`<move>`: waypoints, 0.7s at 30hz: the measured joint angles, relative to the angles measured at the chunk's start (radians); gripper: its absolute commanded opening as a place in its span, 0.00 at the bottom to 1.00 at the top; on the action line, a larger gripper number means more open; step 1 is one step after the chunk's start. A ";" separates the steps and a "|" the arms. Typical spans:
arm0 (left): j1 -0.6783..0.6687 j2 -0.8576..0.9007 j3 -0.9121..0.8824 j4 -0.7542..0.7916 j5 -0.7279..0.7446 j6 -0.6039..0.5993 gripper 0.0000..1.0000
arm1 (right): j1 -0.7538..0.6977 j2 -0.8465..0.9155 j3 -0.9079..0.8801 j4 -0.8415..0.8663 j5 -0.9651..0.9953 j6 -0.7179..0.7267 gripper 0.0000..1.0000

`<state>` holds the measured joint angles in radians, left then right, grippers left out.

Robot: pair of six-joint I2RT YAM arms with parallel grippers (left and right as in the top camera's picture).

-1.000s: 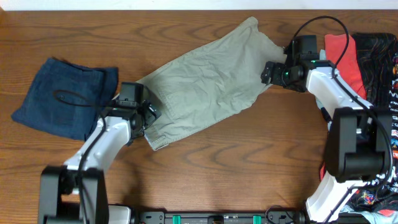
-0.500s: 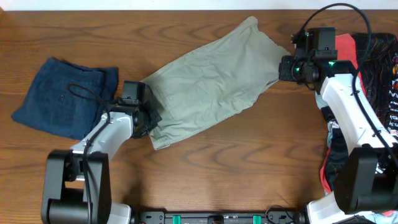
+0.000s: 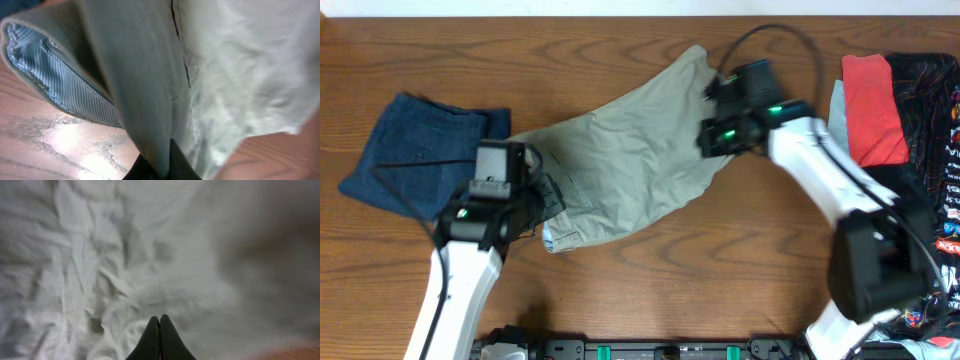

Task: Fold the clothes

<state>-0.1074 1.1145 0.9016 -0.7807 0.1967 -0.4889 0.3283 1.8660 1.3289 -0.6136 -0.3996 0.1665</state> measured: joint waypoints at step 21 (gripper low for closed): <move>0.000 -0.088 0.127 0.096 0.084 -0.030 0.06 | 0.517 0.274 0.026 0.138 -0.213 0.065 0.14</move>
<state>-0.1074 1.0267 1.0283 -0.6846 0.2810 -0.5186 0.8448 2.1403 1.3552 -0.4755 -0.6125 0.2314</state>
